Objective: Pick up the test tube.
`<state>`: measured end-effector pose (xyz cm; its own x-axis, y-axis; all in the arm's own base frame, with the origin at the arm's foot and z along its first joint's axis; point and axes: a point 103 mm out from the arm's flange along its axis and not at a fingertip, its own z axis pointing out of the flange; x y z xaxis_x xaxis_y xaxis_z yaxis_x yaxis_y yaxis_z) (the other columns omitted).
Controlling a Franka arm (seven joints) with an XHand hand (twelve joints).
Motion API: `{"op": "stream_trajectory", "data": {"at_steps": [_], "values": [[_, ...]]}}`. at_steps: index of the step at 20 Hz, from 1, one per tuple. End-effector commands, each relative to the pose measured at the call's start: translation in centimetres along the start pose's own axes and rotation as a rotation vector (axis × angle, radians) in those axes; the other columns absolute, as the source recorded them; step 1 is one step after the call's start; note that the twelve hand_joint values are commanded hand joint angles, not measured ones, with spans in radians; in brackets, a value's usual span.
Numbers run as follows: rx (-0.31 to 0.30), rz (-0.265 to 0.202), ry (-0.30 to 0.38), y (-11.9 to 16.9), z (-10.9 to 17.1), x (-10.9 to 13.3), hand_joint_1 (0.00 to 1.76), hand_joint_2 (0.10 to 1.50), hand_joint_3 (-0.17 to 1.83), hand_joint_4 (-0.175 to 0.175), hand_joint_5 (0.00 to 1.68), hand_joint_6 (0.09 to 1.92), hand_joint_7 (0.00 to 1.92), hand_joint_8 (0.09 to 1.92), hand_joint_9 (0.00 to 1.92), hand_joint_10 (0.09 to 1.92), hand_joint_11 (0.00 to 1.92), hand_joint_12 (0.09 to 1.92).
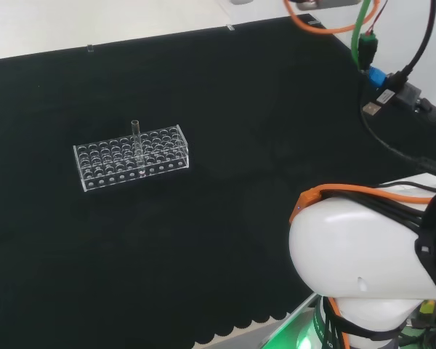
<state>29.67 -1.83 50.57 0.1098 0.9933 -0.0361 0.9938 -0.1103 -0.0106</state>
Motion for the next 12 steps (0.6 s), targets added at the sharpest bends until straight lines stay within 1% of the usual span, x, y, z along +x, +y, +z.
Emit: {"op": "stream_trajectory", "data": {"at_steps": [1, 5, 12], "values": [[-0.080, 0.119, -0.065, -6.4, -6.0, -4.3, 0.58, 0.82, 0.37, -0.009, 0.19, 0.09, 0.11, 0.76, 0.08, 0.93, 0.00, 1.32], [-0.065, 0.090, -0.052, -4.9, -5.6, -3.8, 0.58, 0.82, 0.37, -0.009, 0.19, 0.09, 0.11, 0.77, 0.08, 0.93, 0.00, 1.32], [-0.036, 0.014, 0.017, -2.1, -4.2, -2.3, 0.61, 0.82, 0.37, -0.010, 0.20, 0.09, 0.13, 0.78, 0.10, 0.94, 0.00, 1.33]]}}
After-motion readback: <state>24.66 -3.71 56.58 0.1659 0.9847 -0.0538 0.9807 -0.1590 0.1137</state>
